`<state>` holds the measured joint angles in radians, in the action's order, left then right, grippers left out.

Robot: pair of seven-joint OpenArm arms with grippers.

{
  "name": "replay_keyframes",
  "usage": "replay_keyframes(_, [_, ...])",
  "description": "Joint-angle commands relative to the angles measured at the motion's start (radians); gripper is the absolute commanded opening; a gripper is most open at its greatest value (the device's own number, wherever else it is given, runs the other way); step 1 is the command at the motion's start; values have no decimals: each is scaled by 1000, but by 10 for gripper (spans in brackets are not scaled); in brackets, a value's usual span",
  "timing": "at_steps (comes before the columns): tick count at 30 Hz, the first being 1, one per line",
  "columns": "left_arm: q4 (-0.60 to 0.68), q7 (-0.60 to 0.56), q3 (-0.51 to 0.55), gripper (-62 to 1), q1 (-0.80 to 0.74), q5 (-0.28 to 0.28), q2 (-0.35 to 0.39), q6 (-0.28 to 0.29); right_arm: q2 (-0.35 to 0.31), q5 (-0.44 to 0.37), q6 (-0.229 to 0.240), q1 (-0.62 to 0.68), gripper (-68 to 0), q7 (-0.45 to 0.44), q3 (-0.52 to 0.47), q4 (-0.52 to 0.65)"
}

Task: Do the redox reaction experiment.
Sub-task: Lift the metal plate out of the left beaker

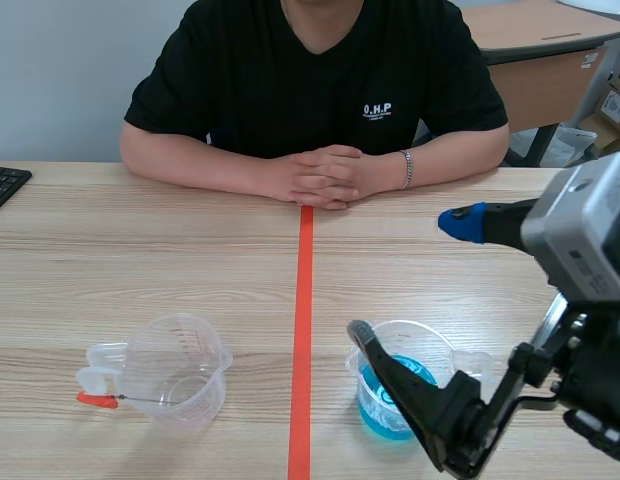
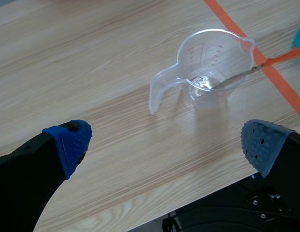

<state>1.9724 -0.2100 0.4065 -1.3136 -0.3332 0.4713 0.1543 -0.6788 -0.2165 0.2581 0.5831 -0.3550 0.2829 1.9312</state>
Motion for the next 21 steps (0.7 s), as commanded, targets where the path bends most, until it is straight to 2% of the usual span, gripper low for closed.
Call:
replay_keyframes(1, [-1, -22, -10, 14, -3, -6, 3, -1, -8, 11, -3, -35, 4, -14, 24, 21])
replay_keyframes(8, [-29, -39, -28, 14, -3, -6, -8, -2, 9, 105, -4, -129, 4, -7, 184, 20])
replay_keyframes(13, [-29, -63, -39, 14, -3, 4, -34, -2, 29, 136, -4, -208, 4, 4, 298, 7])
replay_keyframes(21, [-57, -61, -66, 14, -3, 82, -89, -1, 108, 170, -3, -340, 4, 28, 452, -71])
